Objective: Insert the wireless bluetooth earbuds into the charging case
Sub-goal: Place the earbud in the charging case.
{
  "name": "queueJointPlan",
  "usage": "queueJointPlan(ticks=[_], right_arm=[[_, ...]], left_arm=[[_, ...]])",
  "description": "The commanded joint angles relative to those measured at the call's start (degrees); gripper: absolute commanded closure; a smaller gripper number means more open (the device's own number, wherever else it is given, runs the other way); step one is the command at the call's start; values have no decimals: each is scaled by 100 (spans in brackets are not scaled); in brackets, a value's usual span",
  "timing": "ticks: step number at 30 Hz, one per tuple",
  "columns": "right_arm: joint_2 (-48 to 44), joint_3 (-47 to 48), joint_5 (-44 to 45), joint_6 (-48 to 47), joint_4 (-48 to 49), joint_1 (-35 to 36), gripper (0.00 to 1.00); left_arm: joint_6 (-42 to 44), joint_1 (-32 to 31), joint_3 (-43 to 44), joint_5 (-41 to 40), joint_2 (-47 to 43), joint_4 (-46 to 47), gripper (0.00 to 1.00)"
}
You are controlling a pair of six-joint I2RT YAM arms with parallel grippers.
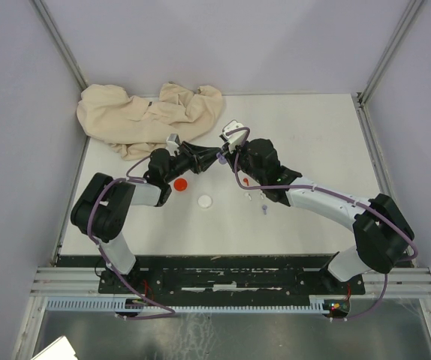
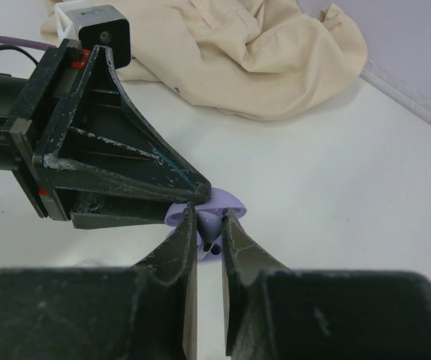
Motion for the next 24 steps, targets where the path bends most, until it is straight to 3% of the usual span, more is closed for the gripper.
queueJointPlan(ticks=[1, 24], right_arm=[[-146, -41, 27, -2, 243, -6, 93], [-209, -90, 78, -19, 237, -54, 93]], left_arm=[[-227, -19, 183, 126, -119, 423, 97], [-250, -83, 118, 144, -240, 413, 97]])
